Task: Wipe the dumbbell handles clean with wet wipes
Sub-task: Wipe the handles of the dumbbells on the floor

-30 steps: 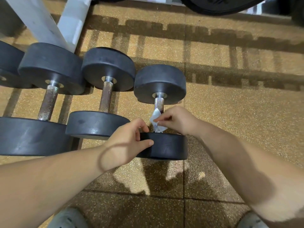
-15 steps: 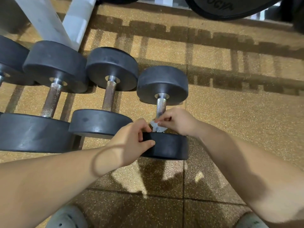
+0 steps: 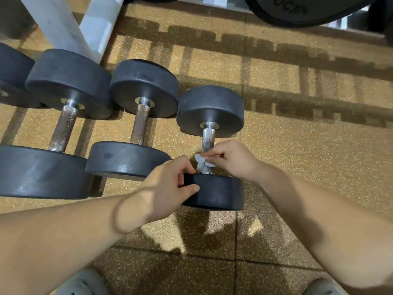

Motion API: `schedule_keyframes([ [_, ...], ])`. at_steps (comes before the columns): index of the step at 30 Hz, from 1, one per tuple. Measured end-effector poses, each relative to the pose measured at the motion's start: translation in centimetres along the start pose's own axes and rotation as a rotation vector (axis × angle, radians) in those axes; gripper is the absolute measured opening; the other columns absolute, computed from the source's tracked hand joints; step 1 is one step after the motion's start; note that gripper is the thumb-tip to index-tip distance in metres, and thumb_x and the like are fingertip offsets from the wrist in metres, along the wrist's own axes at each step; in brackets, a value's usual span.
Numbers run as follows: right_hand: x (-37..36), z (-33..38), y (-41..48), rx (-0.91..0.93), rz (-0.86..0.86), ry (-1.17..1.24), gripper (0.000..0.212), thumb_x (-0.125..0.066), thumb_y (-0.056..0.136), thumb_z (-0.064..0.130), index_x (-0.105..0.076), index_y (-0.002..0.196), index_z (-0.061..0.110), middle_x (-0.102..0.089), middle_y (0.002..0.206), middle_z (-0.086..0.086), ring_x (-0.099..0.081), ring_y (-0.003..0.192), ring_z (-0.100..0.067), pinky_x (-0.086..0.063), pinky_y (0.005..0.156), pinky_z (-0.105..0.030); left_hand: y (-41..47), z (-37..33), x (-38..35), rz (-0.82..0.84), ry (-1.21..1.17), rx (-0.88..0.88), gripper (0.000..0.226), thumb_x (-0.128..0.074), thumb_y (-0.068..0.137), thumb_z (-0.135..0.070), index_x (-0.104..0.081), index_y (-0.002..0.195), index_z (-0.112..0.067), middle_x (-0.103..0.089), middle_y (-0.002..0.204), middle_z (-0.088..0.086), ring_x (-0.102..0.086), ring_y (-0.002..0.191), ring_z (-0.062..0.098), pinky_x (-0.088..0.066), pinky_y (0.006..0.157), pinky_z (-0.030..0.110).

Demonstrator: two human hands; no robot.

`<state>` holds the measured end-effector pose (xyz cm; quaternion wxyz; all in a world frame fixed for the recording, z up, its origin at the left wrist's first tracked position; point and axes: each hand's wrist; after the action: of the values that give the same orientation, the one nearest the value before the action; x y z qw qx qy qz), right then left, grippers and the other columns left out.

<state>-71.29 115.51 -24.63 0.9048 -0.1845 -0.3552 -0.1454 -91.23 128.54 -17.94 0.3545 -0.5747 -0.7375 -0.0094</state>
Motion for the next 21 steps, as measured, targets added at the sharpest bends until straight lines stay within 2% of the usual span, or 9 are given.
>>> schedule_keyframes([
  [2, -0.3, 0.0, 1.3, 0.034, -0.129, -0.089, 0.017, -0.068, 0.094, 0.03, -0.079, 0.105, 0.027, -0.074, 0.096, 0.01, -0.066, 0.086, -0.006, -0.052, 0.079, -0.028, 0.2, -0.1, 0.0, 0.0, 0.021, -0.005, 0.024, -0.077, 0.087, -0.03, -0.057, 0.099, -0.029, -0.053, 0.079, -0.004, -0.047, 0.064, 0.006, -0.034, 0.057, 0.015],
  [4, 0.1, 0.2, 2.9, -0.081, -0.268, -0.083, 0.019, -0.064, 0.095, 0.031, -0.078, 0.107, 0.029, -0.074, 0.106, 0.006, -0.066, 0.098, -0.013, -0.051, 0.088, -0.031, 0.4, -0.2, 0.0, 0.002, 0.017, -0.001, 0.024, -0.078, 0.086, -0.029, -0.057, 0.098, -0.028, -0.052, 0.077, -0.005, -0.046, 0.062, 0.005, -0.035, 0.058, 0.017],
  [6, 0.4, 0.3, 3.7, -0.269, -0.334, 0.081, 0.021, -0.063, 0.096, 0.031, -0.077, 0.112, 0.029, -0.073, 0.116, 0.008, -0.063, 0.109, -0.01, -0.046, 0.096, -0.023, 0.5, -0.5, -0.1, -0.005, 0.003, 0.014, 0.023, -0.078, 0.085, -0.029, -0.057, 0.095, -0.027, -0.052, 0.075, -0.005, -0.045, 0.06, 0.005, -0.036, 0.057, 0.019],
  [7, 0.3, 0.2, 3.6, -0.305, -0.349, 0.147, 0.022, -0.064, 0.095, 0.031, -0.077, 0.112, 0.028, -0.072, 0.117, 0.009, -0.062, 0.111, -0.007, -0.043, 0.095, -0.018, 0.5, -0.7, -0.1, -0.02, 0.008, 0.022, 0.021, -0.076, 0.085, -0.029, -0.057, 0.093, -0.026, -0.051, 0.074, -0.005, -0.045, 0.061, 0.006, -0.036, 0.056, 0.02],
  [10, -0.3, -0.1, 1.0, -0.235, -0.264, 0.197, 0.021, -0.07, 0.093, 0.024, -0.077, 0.112, 0.025, -0.074, 0.112, 0.007, -0.061, 0.098, 0.003, -0.039, 0.084, -0.004, 0.4, -1.5, -0.7, -0.143, 0.131, -0.035, 0.023, -0.074, 0.085, -0.033, -0.056, 0.084, -0.018, -0.047, 0.069, -0.006, -0.043, 0.064, 0.008, -0.035, 0.058, 0.019],
  [13, -0.4, -0.7, -1.3, -0.226, -0.109, 0.32, 0.021, -0.073, 0.091, 0.02, -0.077, 0.111, 0.022, -0.074, 0.102, 0.01, -0.065, 0.082, 0.001, -0.044, 0.074, -0.009, 0.0, -2.1, -1.7, -0.239, 0.228, -0.181, 0.029, -0.076, 0.083, -0.03, -0.051, 0.079, -0.018, -0.043, 0.073, -0.011, -0.041, 0.072, 0.007, -0.033, 0.065, 0.012],
  [16, -0.2, -1.2, -0.6, -0.148, -0.149, 0.29, 0.019, -0.073, 0.088, 0.02, -0.079, 0.106, 0.023, -0.073, 0.089, 0.016, -0.063, 0.073, 0.009, -0.044, 0.07, -0.011, 0.6, -3.0, -2.9, -0.26, 0.248, -0.224, 0.035, -0.073, 0.086, -0.031, -0.043, 0.072, -0.021, -0.043, 0.076, -0.007, -0.039, 0.074, 0.012, -0.033, 0.067, 0.017],
  [19, -1.3, -1.0, 0.3, -0.158, -0.302, 0.428, 0.016, -0.073, 0.085, 0.012, -0.08, 0.1, 0.014, -0.066, 0.074, 0.021, -0.058, 0.065, 0.013, -0.041, 0.066, -0.009, 2.6, -4.0, -4.1, -0.293, 0.314, -0.044, 0.042, -0.059, 0.087, -0.051, -0.041, 0.065, -0.02, -0.044, 0.076, -0.001, -0.044, 0.077, 0.024, -0.037, 0.072, 0.037],
  [21, -2.4, -1.3, 0.6, -0.237, -0.316, 0.505, 0.017, -0.073, 0.085, 0.011, -0.079, 0.101, 0.013, -0.064, 0.072, 0.021, -0.057, 0.065, 0.012, -0.041, 0.068, -0.011, 3.5, -4.0, -4.8, -0.322, 0.34, 0.106, 0.049, -0.052, 0.082, -0.063, -0.043, 0.063, -0.019, -0.047, 0.076, 0.002, -0.048, 0.079, 0.028, -0.043, 0.074, 0.04],
])
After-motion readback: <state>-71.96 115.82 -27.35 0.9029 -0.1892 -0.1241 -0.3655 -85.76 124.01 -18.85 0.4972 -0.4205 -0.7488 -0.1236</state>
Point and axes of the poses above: each hand's wrist, its own y-axis towards the middle knuckle, its own x-axis out of the back of the hand, z = x × y
